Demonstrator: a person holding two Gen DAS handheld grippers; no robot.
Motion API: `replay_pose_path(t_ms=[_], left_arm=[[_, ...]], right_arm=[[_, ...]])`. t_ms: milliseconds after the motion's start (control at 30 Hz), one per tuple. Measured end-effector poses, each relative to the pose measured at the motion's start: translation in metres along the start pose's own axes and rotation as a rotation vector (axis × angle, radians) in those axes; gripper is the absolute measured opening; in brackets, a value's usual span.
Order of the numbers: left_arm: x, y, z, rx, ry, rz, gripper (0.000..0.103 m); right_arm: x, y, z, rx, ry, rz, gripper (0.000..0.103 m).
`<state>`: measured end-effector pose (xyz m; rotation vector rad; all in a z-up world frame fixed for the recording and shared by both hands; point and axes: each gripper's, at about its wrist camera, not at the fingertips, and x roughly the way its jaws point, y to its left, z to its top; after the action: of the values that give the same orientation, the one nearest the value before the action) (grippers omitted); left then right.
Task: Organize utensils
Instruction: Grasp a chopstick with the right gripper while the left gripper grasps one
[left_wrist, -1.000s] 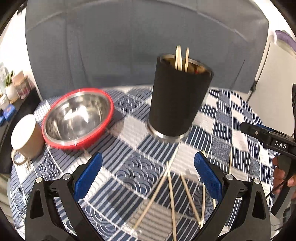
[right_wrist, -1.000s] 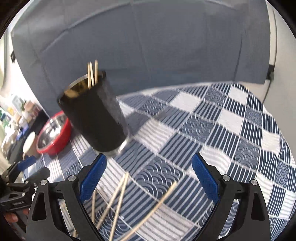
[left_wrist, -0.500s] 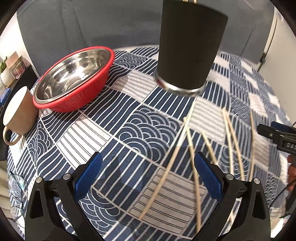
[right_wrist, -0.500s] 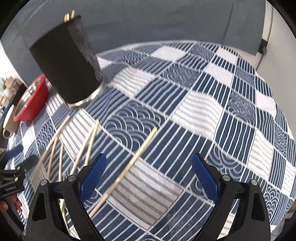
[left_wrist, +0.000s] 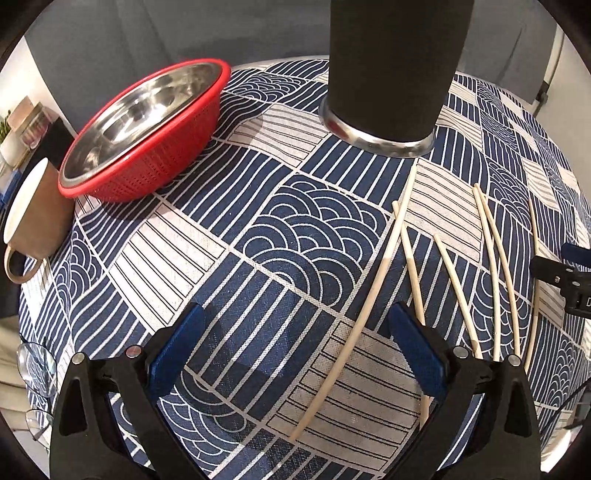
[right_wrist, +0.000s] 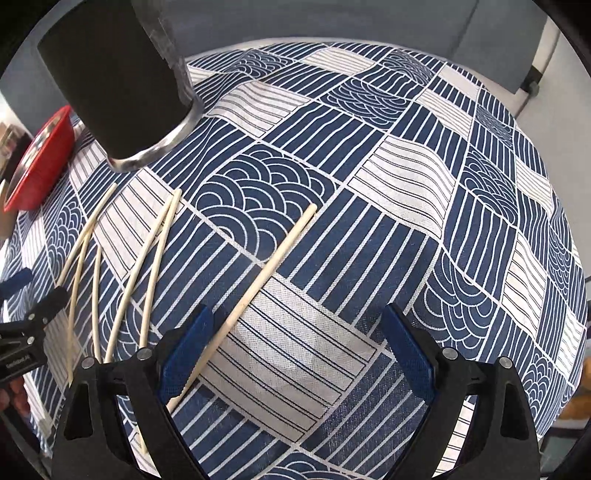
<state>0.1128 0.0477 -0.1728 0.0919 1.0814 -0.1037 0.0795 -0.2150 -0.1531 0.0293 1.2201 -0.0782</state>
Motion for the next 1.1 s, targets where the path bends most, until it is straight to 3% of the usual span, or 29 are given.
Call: replay_pose_path(t_ms=[67, 100, 167, 233, 400, 467, 600, 900, 1100], left_arm=[[-0.003, -0.002, 0.000, 0.005, -0.005, -0.027, 0.084], [-0.007, -0.004, -0.001, 0.018, -0.011, -0.033, 0.079], [-0.011, -0.013, -0.001, 0.053, -0.018, -0.056, 0.057], [-0.014, -0.019, -0.001, 0.073, -0.015, -0.070, 0.044], [-0.013, -0.018, 0.002, 0.075, 0.002, -0.092, 0.029], [-0.016, -0.015, 0.000, 0.072, 0.007, -0.098, 0.016], [-0.018, -0.005, -0.006, 0.048, 0.026, -0.137, 0.005], [-0.024, 0.012, -0.016, -0.075, 0.058, -0.213, 0.005], [-0.044, 0.014, -0.009, -0.105, -0.005, -0.212, 0.005]], right_arm=[[-0.003, 0.004, 0.001, -0.022, -0.011, 0.009, 0.064], [-0.005, 0.007, 0.002, -0.044, -0.018, 0.017, 0.059], [-0.007, 0.014, 0.002, -0.081, -0.020, 0.034, 0.042], [-0.008, 0.017, 0.002, -0.100, -0.019, 0.041, 0.033], [-0.010, 0.012, 0.001, -0.119, -0.010, 0.041, 0.013], [-0.010, 0.004, 0.001, -0.117, -0.004, 0.034, 0.005], [-0.008, -0.007, 0.003, -0.096, 0.013, 0.049, 0.004], [-0.008, -0.034, 0.009, 0.011, 0.062, 0.126, 0.004], [-0.016, -0.052, 0.014, 0.074, 0.042, 0.144, 0.004]])
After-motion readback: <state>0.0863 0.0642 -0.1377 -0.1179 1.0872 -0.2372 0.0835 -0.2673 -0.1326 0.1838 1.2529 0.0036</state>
